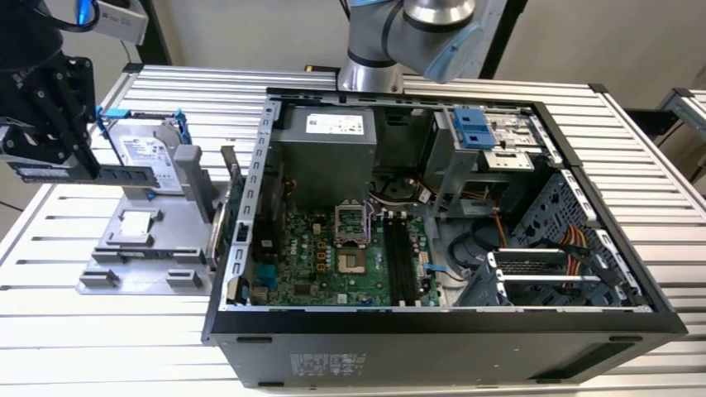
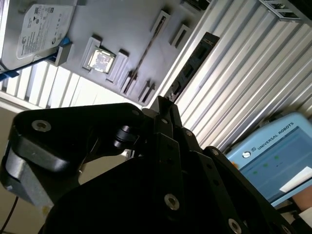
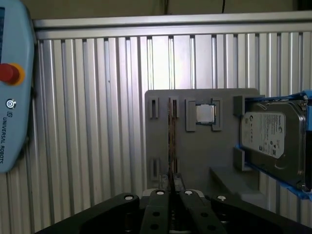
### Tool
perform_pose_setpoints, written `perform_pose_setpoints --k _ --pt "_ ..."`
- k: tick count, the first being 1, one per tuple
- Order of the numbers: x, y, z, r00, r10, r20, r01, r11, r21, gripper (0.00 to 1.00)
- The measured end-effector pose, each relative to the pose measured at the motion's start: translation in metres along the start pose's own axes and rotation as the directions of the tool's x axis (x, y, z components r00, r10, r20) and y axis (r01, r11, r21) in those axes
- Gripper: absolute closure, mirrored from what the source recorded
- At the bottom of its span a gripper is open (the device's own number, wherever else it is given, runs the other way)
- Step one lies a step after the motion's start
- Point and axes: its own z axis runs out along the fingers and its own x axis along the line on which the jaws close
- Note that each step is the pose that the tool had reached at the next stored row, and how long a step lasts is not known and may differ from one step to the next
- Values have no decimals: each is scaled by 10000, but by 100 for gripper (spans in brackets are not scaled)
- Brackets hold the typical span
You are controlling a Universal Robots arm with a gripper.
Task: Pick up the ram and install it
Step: 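Pick up the ram and move it above insertion slot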
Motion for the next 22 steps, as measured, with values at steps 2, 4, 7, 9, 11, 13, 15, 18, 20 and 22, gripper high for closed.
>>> perform_pose_setpoints --k 2,4,7,9,11,13,15,18,20,22 --pt "-1 -17 0 10000 0 0 0 10000 -6 100" --pt "-1 -34 -1 10000 0 0 0 10000 -11 100" --pt "-3 -60 -2 10000 -1 -1 1 10000 -14 100" --pt "-3 -72 -6 10000 -3 -2 3 10000 -16 100" --pt "-4 -81 -21 10000 -4 -11 4 10000 -26 100" --pt "-4 -90 -36 10000 -4 -14 4 10000 -27 100" --pt "-4 -100 -41 10000 -5 -14 5 10000 -26 100" --pt "-5 -124 -41 10000 -7 -14 7 10000 -26 100" --pt "-6 -143 -42 10000 -8 -15 8 10000 -27 100" --pt "-7 -163 -42 10000 -8 -15 8 10000 -27 100"
